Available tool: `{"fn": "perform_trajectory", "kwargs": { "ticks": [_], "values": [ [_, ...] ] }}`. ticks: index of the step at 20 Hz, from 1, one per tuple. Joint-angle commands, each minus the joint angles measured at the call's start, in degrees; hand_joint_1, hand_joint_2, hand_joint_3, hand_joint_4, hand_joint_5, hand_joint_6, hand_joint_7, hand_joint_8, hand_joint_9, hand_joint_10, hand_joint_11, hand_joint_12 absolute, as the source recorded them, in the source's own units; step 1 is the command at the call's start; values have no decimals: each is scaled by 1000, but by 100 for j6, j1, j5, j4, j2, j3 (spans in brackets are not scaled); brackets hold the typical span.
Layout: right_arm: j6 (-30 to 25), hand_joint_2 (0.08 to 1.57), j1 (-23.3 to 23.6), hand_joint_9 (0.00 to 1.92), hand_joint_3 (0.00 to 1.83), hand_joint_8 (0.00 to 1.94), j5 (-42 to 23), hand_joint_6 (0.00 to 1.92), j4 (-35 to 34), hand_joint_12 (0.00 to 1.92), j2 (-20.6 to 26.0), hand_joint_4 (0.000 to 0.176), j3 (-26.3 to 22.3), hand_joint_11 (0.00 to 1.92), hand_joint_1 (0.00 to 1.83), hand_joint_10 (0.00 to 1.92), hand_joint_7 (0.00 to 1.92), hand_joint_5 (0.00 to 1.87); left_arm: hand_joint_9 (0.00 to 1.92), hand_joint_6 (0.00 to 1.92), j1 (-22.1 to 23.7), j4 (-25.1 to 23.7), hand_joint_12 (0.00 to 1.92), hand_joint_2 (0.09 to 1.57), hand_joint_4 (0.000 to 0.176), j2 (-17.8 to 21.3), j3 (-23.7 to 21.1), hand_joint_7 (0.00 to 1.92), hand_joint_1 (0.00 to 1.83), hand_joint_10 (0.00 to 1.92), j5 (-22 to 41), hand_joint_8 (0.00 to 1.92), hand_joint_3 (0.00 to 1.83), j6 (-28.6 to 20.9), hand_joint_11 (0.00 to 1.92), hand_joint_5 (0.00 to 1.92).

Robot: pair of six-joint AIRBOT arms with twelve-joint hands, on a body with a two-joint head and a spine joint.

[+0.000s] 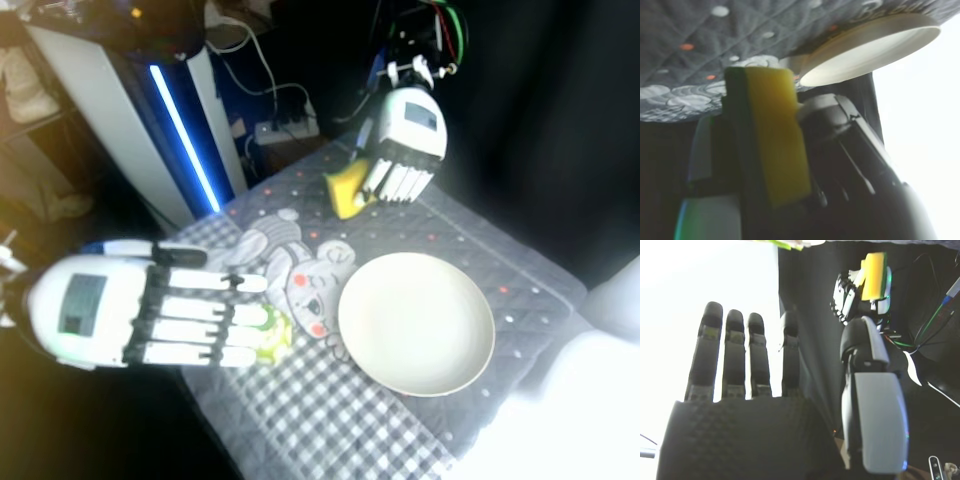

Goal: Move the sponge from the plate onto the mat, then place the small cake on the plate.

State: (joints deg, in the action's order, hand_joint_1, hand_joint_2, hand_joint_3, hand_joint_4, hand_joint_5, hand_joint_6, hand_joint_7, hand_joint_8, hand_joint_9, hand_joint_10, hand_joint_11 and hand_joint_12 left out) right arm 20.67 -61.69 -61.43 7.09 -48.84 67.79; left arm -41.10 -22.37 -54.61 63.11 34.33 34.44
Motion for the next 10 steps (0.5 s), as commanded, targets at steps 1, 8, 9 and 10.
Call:
{"fn": "perform_trajectory", "kwargs": {
  "ticks": [1, 8, 9, 10],
  "values": [
    [-43, 1143, 56, 287, 3, 3, -680, 5, -221, 15, -5, 100, 17, 306, 637, 0, 314, 503, 1081, 87, 8, 153, 1104, 885, 0, 54, -28, 1159, 1219, 574, 515, 151, 0, -40, 875, 1082],
    [-43, 1150, 56, 313, 2, 4, -679, 0, -229, 22, -9, 111, 50, 333, 612, 9, 324, 495, 663, 0, -39, 188, 1482, 766, 0, 115, -69, 984, 1040, 1072, 590, 80, 0, -40, 492, 767],
    [-43, 1148, 56, 311, 1, 4, -679, 0, -234, 21, -13, 122, 55, 332, 594, 7, 328, 486, 678, 1, -41, 230, 1491, 775, 0, 132, -72, 982, 1038, 1009, 639, 70, 0, -40, 471, 767],
    [-43, 1143, 56, 318, 0, 8, -679, 1, -246, 26, -20, 121, 61, 347, 586, 9, 338, 488, 643, 0, -53, 308, 1443, 790, 0, 151, -72, 923, 1005, 830, 733, 32, 1, -40, 367, 730]
  ]
}}
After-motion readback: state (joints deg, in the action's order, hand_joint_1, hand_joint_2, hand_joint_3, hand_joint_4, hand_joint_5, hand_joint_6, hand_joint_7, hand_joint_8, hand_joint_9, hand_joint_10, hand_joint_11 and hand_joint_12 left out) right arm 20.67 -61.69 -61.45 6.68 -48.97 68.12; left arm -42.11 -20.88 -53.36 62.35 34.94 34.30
